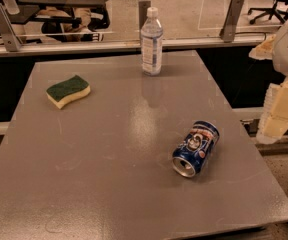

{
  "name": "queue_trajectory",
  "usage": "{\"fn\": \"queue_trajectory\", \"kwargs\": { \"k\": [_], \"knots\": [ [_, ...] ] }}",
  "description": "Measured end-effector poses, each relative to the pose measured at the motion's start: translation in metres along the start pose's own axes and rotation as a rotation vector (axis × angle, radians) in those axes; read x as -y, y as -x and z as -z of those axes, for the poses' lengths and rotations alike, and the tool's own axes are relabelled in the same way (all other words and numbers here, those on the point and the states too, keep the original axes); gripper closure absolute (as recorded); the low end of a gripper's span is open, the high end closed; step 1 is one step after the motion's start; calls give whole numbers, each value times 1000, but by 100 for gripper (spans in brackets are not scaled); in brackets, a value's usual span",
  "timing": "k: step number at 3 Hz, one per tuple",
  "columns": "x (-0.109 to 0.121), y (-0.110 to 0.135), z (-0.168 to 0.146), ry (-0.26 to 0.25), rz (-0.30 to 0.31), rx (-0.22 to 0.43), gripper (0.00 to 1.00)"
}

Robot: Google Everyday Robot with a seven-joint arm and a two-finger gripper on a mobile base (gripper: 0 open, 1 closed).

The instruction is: Place pepsi can upright

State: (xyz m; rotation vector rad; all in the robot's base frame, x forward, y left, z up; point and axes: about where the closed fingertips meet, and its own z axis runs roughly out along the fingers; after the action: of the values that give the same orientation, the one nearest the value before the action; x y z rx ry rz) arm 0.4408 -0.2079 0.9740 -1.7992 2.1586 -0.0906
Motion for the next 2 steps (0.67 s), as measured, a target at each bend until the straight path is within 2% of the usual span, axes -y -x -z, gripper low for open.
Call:
{"fn": "queue_trajectory", "kwargs": {
  "k": [1,2],
  "knots": [
    [-4,16,-13,-3,155,44,0],
    [-13,32,-34,12,340,88,0]
  ]
}}
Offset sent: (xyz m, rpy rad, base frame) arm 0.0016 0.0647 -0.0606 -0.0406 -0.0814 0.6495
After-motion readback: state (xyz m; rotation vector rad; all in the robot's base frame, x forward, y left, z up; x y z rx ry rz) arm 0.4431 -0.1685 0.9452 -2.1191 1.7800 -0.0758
